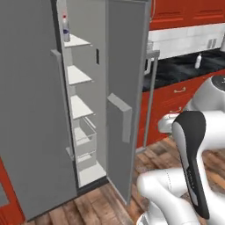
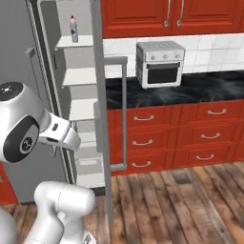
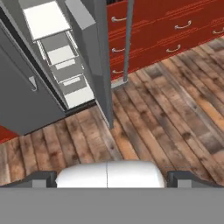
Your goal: Take the bottled waters from the counter and place them in the freezer to freeze. Close the freezer door after placing the bottles.
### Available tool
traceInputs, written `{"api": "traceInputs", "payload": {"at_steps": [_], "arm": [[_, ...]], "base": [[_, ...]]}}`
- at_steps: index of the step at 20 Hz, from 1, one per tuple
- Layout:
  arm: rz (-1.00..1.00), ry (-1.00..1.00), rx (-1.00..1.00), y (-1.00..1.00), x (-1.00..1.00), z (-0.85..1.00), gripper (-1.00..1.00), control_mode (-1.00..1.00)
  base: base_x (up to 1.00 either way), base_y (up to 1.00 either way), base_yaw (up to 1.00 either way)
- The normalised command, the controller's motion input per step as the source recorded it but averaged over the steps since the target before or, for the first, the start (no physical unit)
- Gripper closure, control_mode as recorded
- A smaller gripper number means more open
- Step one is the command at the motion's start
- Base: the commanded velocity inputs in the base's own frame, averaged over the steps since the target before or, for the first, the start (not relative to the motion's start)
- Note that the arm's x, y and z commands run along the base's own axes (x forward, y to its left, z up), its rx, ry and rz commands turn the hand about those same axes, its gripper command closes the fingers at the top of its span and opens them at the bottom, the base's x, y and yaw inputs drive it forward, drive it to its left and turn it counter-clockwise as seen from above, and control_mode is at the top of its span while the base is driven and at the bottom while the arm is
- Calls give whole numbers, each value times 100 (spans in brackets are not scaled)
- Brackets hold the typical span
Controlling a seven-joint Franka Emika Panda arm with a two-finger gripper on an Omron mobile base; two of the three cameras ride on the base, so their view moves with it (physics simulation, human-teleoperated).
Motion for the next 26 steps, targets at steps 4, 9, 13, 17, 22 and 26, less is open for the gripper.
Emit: {"api": "traceInputs", "payload": {"at_steps": [4,9,13,17,22,26], "arm": [[0,0,0,0,0,0,-100,100],[0,0,0,0,0,0,-100,100],[0,0,0,0,0,0,-100,100],[0,0,0,0,0,0,-100,100],[0,0,0,0,0,0,-100,100],[0,0,0,0,0,0,-100,100]], "base": [[-20,0,-69],[23,0,-64],[33,-11,-62],[56,-15,-55],[89,-24,-26],[99,-26,-6]]}}
